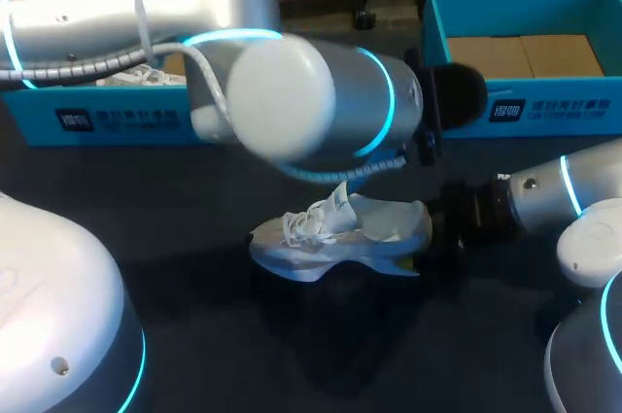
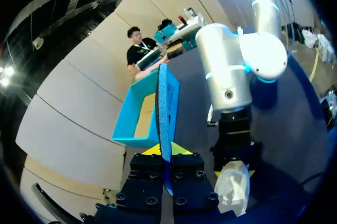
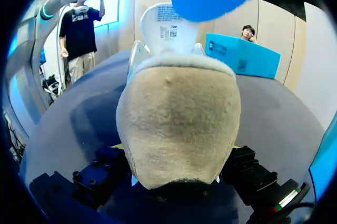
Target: Take the shoe out of the shoebox, open the shoe tongue, remove and reinsert the insole, then place the shoe into the shoebox
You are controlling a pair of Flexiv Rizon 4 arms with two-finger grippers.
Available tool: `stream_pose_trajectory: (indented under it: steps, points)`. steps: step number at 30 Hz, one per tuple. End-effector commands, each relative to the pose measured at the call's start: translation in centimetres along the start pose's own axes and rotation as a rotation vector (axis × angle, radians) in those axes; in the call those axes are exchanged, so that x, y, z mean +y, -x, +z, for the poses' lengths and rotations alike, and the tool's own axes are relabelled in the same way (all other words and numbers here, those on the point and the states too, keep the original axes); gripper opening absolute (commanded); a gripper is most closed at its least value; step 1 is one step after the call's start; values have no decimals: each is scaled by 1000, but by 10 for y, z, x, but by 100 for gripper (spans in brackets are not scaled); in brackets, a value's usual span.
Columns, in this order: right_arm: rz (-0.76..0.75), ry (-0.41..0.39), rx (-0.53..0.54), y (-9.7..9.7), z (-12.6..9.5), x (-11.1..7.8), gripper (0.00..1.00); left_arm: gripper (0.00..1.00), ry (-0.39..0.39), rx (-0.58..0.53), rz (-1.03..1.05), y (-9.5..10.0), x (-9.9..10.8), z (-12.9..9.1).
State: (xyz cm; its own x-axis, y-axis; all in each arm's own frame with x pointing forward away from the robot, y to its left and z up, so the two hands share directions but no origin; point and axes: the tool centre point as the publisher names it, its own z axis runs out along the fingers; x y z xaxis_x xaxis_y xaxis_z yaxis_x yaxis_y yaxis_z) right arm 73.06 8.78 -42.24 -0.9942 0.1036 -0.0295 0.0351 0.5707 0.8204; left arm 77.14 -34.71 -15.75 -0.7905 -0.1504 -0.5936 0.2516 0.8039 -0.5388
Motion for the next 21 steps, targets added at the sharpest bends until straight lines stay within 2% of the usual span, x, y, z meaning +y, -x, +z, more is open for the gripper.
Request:
stream_pose_trajectory:
  steps: [1,11,21]
  points:
    - [0,-5,-1,-1,1,1,0,0,-67,202,-28,13,5,-17]
    - [0,-5,-1,-1,1,1,0,0,-224,263,-153,31,-13,-35]
    - [0,-5,-1,-1,1,1,0,0,-346,227,-281,40,-32,-60]
